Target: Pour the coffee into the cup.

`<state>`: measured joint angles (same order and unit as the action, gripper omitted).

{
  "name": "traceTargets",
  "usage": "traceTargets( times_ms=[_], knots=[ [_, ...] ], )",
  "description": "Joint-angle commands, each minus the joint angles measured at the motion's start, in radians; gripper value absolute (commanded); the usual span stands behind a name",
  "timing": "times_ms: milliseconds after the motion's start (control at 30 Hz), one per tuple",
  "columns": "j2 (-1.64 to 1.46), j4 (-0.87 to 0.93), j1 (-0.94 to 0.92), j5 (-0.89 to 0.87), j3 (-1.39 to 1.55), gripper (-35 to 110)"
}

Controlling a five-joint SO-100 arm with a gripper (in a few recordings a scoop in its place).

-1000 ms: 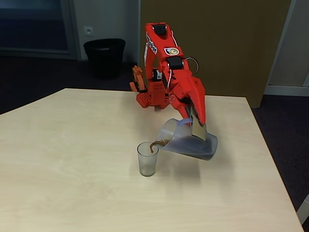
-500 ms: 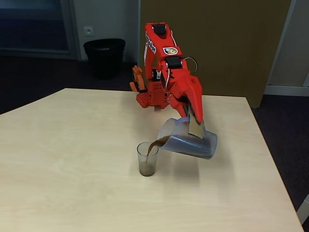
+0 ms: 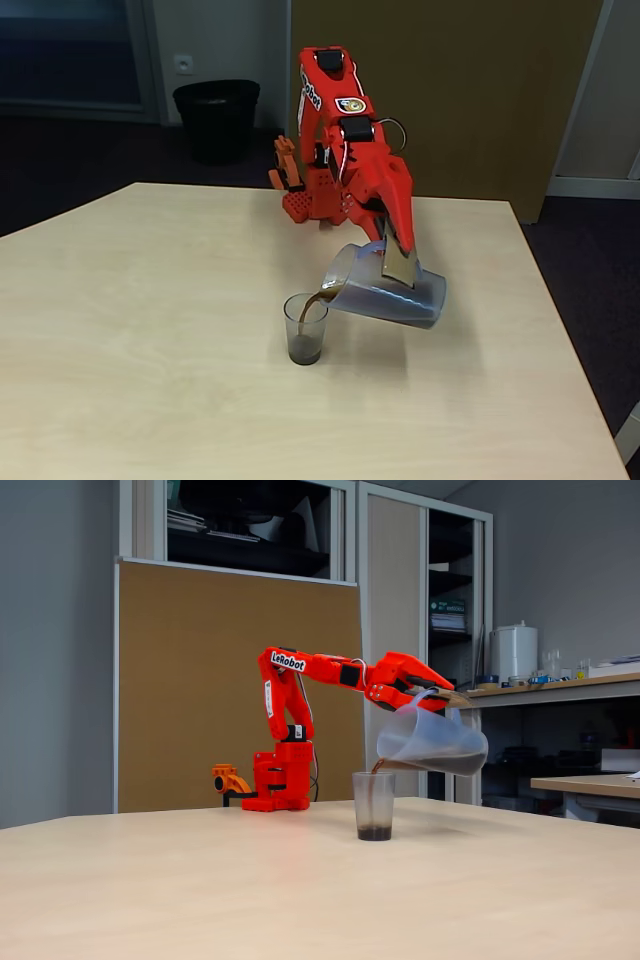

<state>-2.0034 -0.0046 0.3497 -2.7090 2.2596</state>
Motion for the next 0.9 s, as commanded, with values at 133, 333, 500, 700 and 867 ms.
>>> traceTargets(
  times_ms=[133,333,500,700,867],
  knots=[
    [-0.066,-0.037,0.005,-0.035,-0.006,0],
    [-0.066,-0.043,-0.002,-0.052,-0.006,0],
    [-0.066,-0.046,-0.008,-0.066,-0.006,0],
    [-0.064,-0.044,-0.011,-0.077,-0.011,0],
    [-0.064,-0.043,-0.012,-0.089,-0.015,0]
  ],
)
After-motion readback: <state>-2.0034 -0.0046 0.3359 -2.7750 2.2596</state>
